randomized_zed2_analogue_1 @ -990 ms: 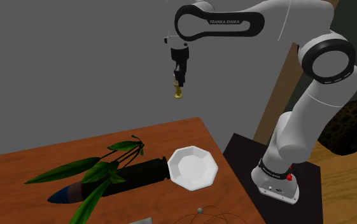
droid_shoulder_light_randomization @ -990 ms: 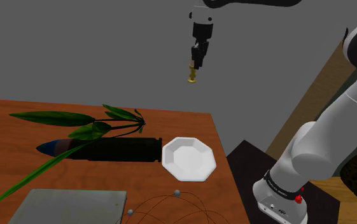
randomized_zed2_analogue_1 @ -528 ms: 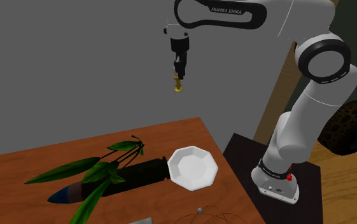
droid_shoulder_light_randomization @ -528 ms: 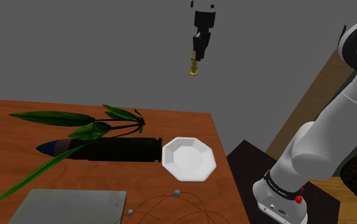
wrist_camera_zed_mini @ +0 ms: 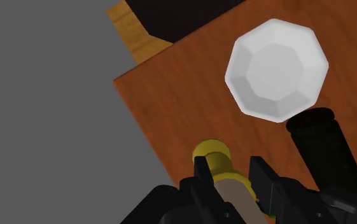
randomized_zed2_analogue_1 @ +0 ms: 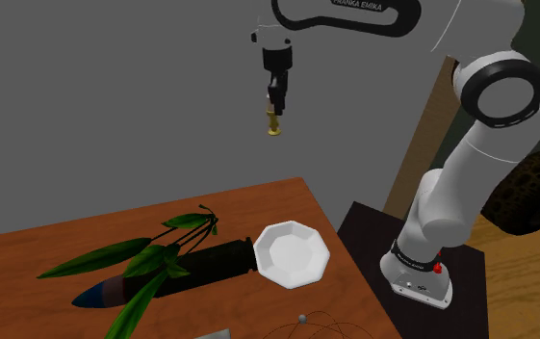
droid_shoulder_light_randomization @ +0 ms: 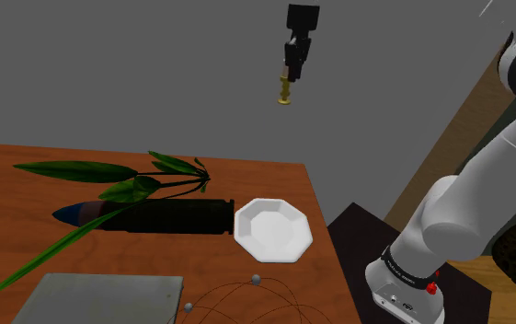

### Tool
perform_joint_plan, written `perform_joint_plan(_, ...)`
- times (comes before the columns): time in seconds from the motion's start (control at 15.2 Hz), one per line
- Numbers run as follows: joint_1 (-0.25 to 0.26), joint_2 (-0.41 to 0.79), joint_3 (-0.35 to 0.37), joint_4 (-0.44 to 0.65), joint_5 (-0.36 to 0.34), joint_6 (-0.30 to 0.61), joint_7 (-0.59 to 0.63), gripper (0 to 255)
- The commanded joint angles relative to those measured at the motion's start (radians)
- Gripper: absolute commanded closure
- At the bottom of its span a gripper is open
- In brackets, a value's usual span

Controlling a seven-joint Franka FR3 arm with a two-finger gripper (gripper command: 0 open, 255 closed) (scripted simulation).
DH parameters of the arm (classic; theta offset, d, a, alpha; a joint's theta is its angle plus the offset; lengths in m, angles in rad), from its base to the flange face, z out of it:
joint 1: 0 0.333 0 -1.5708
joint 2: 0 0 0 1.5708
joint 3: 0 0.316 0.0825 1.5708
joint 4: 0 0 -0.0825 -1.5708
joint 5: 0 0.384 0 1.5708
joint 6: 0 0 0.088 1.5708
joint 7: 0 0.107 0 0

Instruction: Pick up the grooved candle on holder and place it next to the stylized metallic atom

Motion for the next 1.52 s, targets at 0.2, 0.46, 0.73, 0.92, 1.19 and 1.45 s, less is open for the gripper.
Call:
perform_joint_plan(0.2,0.03,-0.162,0.042,-0.162,0.02,-0.002,0.072,255)
perform_joint_plan(0.46,0.053,-0.278,0.08,-0.266,0.047,-0.015,0.132,255)
perform_joint_plan(0.73,0.078,-0.385,0.123,-0.349,0.082,-0.037,0.195,255)
perform_joint_plan(0.92,0.098,-0.458,0.157,-0.398,0.114,-0.059,0.245,255)
perform_joint_plan(1.19,0.125,-0.545,0.207,-0.446,0.164,-0.093,0.316,255)
perform_joint_plan(1.45,0.151,-0.621,0.262,-0.476,0.222,-0.131,0.392,255)
